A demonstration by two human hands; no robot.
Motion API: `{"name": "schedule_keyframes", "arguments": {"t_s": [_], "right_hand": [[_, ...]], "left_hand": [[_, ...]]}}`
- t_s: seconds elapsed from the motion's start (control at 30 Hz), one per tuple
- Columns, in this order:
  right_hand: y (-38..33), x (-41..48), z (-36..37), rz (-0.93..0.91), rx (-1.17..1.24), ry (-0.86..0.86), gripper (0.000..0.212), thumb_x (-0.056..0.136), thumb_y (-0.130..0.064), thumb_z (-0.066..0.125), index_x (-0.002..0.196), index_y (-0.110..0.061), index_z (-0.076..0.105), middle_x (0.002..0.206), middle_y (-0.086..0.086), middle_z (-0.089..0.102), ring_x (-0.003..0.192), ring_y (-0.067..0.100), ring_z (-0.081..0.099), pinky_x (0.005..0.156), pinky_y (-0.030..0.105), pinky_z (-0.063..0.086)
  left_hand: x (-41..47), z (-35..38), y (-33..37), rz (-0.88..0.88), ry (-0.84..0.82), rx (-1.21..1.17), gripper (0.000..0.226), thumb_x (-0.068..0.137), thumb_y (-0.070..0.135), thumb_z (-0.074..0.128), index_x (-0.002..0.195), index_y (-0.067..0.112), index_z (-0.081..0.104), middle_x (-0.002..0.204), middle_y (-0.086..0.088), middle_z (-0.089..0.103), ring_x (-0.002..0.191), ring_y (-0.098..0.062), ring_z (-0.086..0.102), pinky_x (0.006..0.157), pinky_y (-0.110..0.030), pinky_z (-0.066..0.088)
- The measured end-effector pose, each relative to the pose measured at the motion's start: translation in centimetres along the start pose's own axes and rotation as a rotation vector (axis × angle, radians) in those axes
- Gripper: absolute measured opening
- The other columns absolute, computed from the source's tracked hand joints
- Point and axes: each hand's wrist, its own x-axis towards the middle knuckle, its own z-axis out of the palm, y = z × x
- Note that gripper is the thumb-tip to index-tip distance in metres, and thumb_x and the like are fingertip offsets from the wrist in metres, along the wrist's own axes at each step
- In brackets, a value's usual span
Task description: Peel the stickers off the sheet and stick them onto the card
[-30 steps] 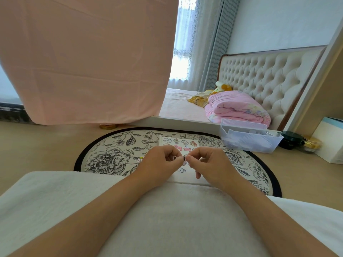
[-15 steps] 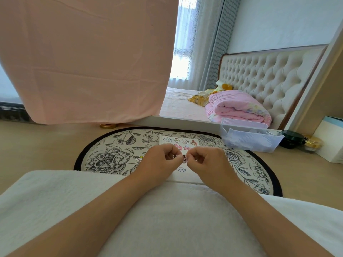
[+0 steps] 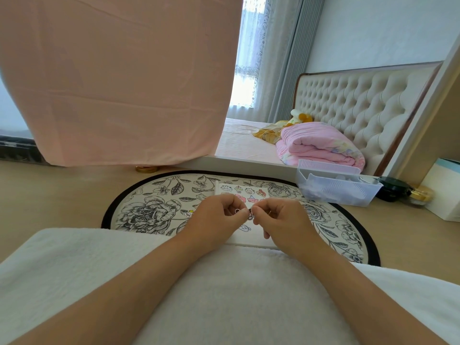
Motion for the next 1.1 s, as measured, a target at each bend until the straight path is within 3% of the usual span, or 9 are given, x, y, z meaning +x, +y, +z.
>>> {"name": "schedule_keyframes", "arguments": {"t_s": [0.17,0.47,0.6,0.7,0.77,0.87,1.03,1.1], "right_hand": [[-0.1,0.0,0.2,-0.006,0.02,-0.012,0.025,0.095,-0.012,0.063,0.073,-0.019,0.072,0.05,-0.008,0.058,0.042,0.004,0.05,0.048,0.016,0.043],[0.2,0.2,0.7,-0.003,0.031,0.024,0.027,0.093,-0.01,0.062,0.067,-0.017,0.069,0.047,-0.007,0.056,0.04,0.005,0.048,0.051,0.024,0.046],[0.5,0.1,0.7,-0.011,0.031,0.061,0.027,0.095,-0.016,0.065,0.069,-0.02,0.071,0.05,-0.008,0.059,0.042,0.004,0.049,0.052,0.022,0.048],[1.0,0.4,1.0,-0.046,-0.032,0.137,0.024,0.093,-0.022,0.067,0.07,-0.025,0.072,0.056,-0.011,0.063,0.049,0.003,0.052,0.055,0.024,0.048],[1.2,0.6,1.1,-0.069,-0.11,0.191,0.018,0.091,-0.028,0.067,0.075,-0.026,0.075,0.06,-0.015,0.065,0.054,0.003,0.055,0.058,0.026,0.048],[1.3,0.6,1.0,-0.14,-0.207,0.228,0.015,0.091,-0.031,0.067,0.08,-0.027,0.076,0.065,-0.016,0.067,0.06,0.007,0.06,0.062,0.032,0.053],[1.1,0.4,1.1,-0.225,-0.333,0.225,0.016,0.092,-0.032,0.068,0.077,-0.031,0.075,0.067,-0.019,0.065,0.062,0.006,0.059,0.061,0.031,0.051],[1.3,0.4,1.1,-0.236,-0.354,0.214,0.015,0.092,-0.034,0.067,0.079,-0.032,0.074,0.069,-0.02,0.065,0.063,0.006,0.059,0.061,0.031,0.051]], "left_hand": [[0.0,0.0,-0.1,-0.002,0.004,-0.018,0.012,0.087,0.024,0.07,0.074,0.022,0.07,0.069,-0.007,0.068,0.058,-0.009,0.052,0.061,-0.029,0.045],[-0.1,0.1,0.2,0.003,0.022,0.03,0.012,0.087,0.025,0.071,0.076,0.022,0.07,0.061,0.01,0.06,0.056,-0.005,0.049,0.057,-0.021,0.041],[-0.5,-0.3,0.4,0.113,0.208,0.361,0.011,0.084,0.042,0.073,0.088,0.036,0.064,0.082,0.018,0.062,0.08,-0.001,0.051,0.064,-0.017,0.041],[-0.9,-0.3,1.0,0.224,0.292,0.548,0.012,0.084,0.043,0.071,0.087,0.04,0.059,0.08,0.021,0.057,0.077,0.002,0.046,0.058,-0.012,0.031],[-0.9,0.1,1.3,0.162,0.269,0.491,0.008,0.085,0.046,0.067,0.084,0.039,0.062,0.077,0.025,0.062,0.071,0.007,0.051,0.056,-0.013,0.031],[-0.7,0.4,1.1,0.018,0.207,0.321,0.009,0.086,0.049,0.066,0.085,0.04,0.07,0.077,0.03,0.067,0.067,0.004,0.058,0.061,-0.022,0.045],[-0.5,0.2,0.9,-0.05,0.107,0.076,0.015,0.087,0.038,0.071,0.075,0.031,0.076,0.071,0.019,0.073,0.063,0.002,0.063,0.07,-0.031,0.057],[-0.5,0.3,1.0,-0.057,0.092,0.023,0.015,0.089,0.034,0.071,0.077,0.028,0.077,0.072,0.016,0.074,0.062,0.004,0.063,0.071,-0.029,0.057]]}}
